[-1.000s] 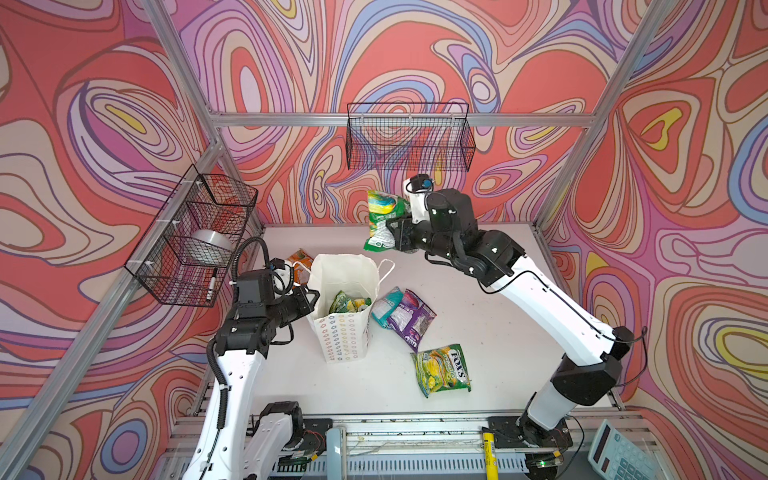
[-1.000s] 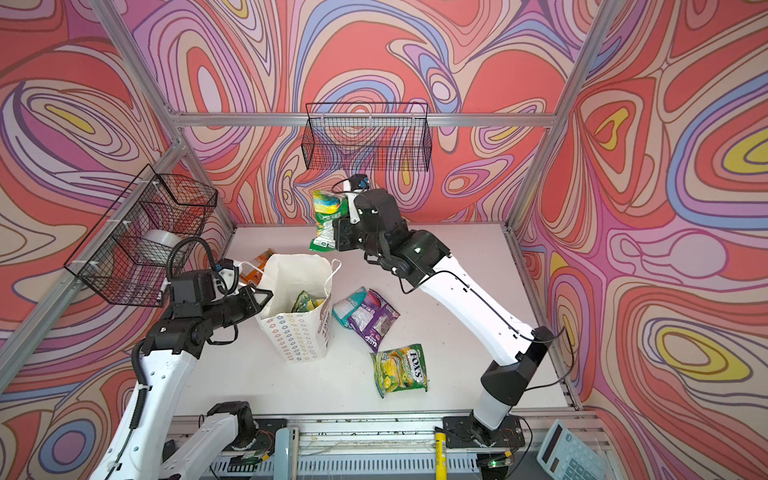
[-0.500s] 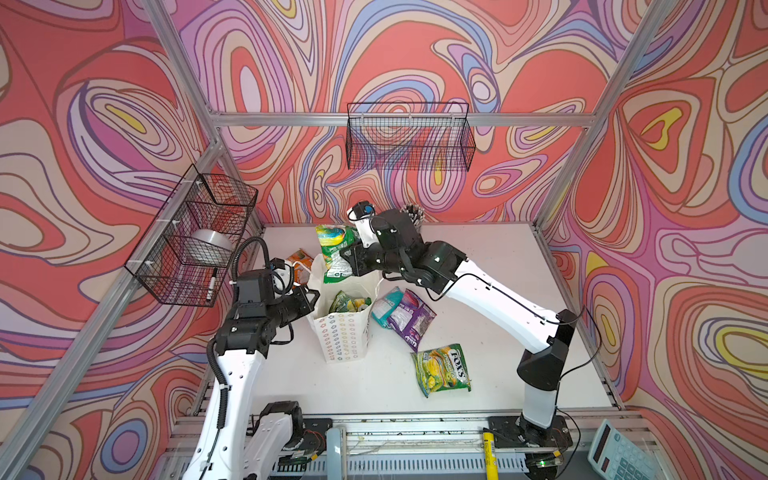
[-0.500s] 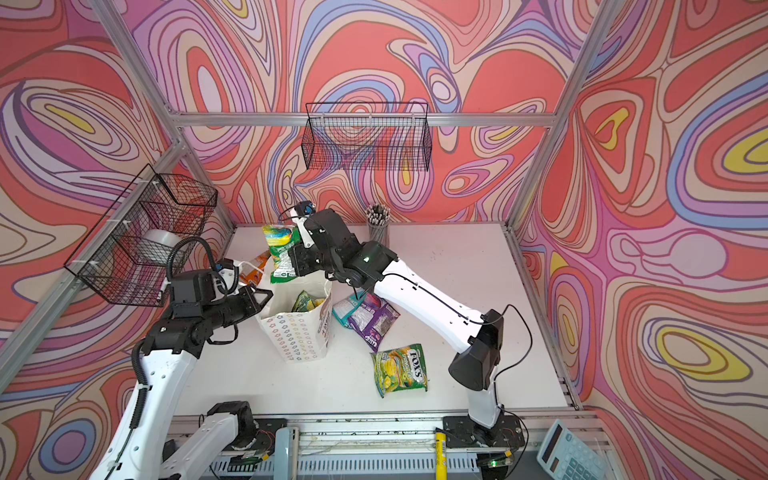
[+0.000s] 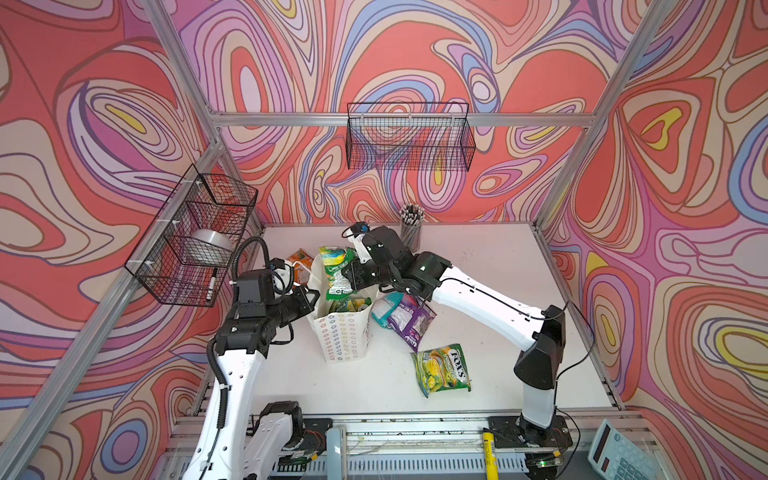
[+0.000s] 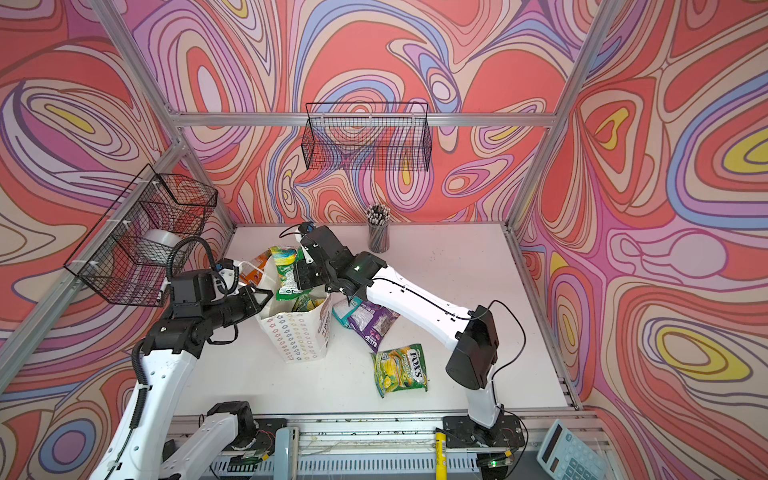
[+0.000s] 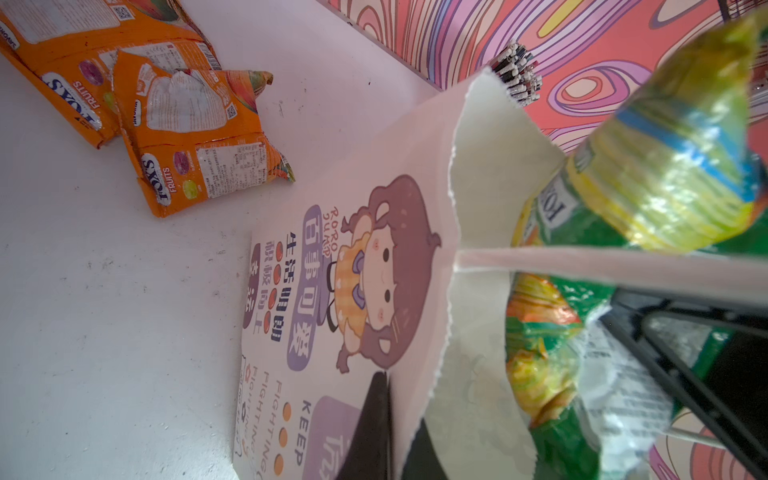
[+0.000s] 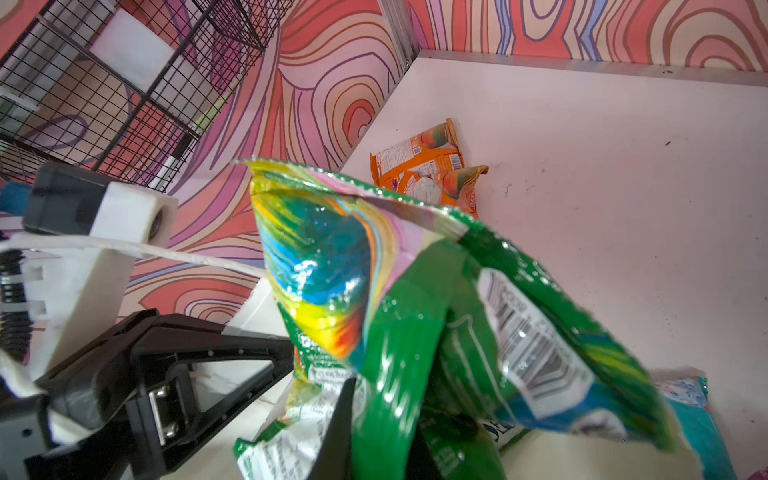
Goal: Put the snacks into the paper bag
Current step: 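Lower the green bag into the paper bag held by the left gripper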
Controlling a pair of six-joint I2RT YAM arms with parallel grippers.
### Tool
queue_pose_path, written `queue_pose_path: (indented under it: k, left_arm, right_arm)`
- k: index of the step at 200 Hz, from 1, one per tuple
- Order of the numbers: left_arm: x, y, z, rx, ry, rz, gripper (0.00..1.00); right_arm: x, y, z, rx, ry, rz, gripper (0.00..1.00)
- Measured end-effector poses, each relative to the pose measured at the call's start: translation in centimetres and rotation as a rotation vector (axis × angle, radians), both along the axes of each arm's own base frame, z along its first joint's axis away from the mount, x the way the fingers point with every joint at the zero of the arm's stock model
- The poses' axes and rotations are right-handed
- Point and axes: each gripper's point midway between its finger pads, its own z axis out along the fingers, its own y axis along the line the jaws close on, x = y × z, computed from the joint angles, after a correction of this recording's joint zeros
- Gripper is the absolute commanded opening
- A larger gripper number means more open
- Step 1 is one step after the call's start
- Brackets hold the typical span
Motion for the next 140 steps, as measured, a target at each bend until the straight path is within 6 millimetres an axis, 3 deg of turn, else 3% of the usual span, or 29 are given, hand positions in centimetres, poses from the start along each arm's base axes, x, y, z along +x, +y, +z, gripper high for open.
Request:
queue_pose_path:
  k: [38,72,84,114,140]
  left_arm:
    - [0.0,0.0,0.0,0.000,0.000,0.000,0.00]
    - [0.0,0.0,0.0,0.000,0.000,0.000,0.00]
    - [0.0,0.0,0.0,0.000,0.000,0.000,0.00]
    - [0.0,0.0,0.0,0.002,0.000,0.002,0.00]
    - [0.0,0.0,-0.1,0.001,0.003,0.002,0.00]
  right_arm:
    - [0.0,0.1,-0.5,-0.003,0.019,-0.011,0.00]
    - [0.0,0.0,-1.1,-0.011,0.034,-0.029,0.15]
    - [-0.2,0.1,-1.3,-0.014,0.040,-0.029,0.25]
    - [-0.6,0.4,-1.3,-0.011,0.044,-0.026,0.36]
    - [-0.9,0.6,-1.3,-0.009,0.045,-0.022,0.40]
